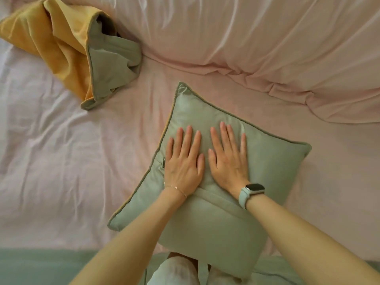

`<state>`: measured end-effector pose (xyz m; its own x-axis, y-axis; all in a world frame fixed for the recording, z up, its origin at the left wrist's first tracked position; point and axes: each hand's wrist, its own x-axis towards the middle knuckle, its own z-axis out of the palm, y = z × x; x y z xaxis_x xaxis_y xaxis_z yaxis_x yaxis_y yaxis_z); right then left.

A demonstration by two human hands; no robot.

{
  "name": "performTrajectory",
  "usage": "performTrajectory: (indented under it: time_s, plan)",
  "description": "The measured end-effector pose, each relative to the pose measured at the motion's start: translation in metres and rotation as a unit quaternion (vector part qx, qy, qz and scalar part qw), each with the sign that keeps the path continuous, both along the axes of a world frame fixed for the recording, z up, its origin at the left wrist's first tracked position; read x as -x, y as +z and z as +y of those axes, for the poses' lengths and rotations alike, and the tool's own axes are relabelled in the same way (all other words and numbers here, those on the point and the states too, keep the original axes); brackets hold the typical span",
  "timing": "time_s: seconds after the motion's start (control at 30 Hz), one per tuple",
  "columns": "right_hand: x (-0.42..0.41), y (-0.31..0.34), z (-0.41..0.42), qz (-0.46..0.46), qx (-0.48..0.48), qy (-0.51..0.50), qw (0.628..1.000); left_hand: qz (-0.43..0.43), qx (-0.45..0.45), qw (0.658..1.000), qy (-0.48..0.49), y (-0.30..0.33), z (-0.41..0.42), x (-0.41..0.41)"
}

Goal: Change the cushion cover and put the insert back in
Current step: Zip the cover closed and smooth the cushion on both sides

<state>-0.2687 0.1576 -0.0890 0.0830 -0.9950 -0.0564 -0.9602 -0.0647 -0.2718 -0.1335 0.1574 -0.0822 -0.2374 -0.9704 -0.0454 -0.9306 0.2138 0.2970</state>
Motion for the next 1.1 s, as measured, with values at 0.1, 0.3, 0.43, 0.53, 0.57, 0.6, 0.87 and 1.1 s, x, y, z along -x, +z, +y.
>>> performTrajectory:
  time_s: [0.1, 0.3, 0.43, 0.53, 0.57, 0.6, 0.87, 1.1]
  plan:
    - [0.001, -0.008, 0.025, 0.001, 0.030, 0.028, 0.999, 0.001, 0.048, 0.999, -0.016, -0.011, 0.023, -0.004]
    - [-0.003, -0.051, -0.022, 0.002, 0.045, 0.019, 0.999, -0.004, 0.047, 0.999, 0.011, -0.058, -0.022, -0.001]
    - [0.005, -0.084, -0.068, -0.008, 0.081, 0.005, 0.997, -0.015, 0.085, 0.996, 0.028, -0.092, -0.064, 0.009]
    - [0.010, -0.098, -0.093, -0.011, 0.098, 0.009, 0.995, -0.016, 0.100, 0.994, 0.032, -0.104, -0.088, 0.016]
    - [0.011, -0.100, -0.099, -0.014, 0.100, 0.010, 0.995, -0.015, 0.100, 0.994, 0.036, -0.106, -0.093, 0.017]
    - [0.012, -0.101, -0.104, -0.018, 0.100, 0.010, 0.995, -0.016, 0.097, 0.994, 0.039, -0.106, -0.098, 0.018]
    - [0.008, -0.076, -0.140, -0.008, 0.069, -0.014, 0.997, -0.025, 0.068, 0.995, 0.062, -0.084, -0.138, 0.015]
    - [-0.004, -0.042, -0.080, -0.083, 0.106, -0.068, 0.989, 0.101, 0.132, 0.985, 0.045, -0.057, -0.084, 0.000]
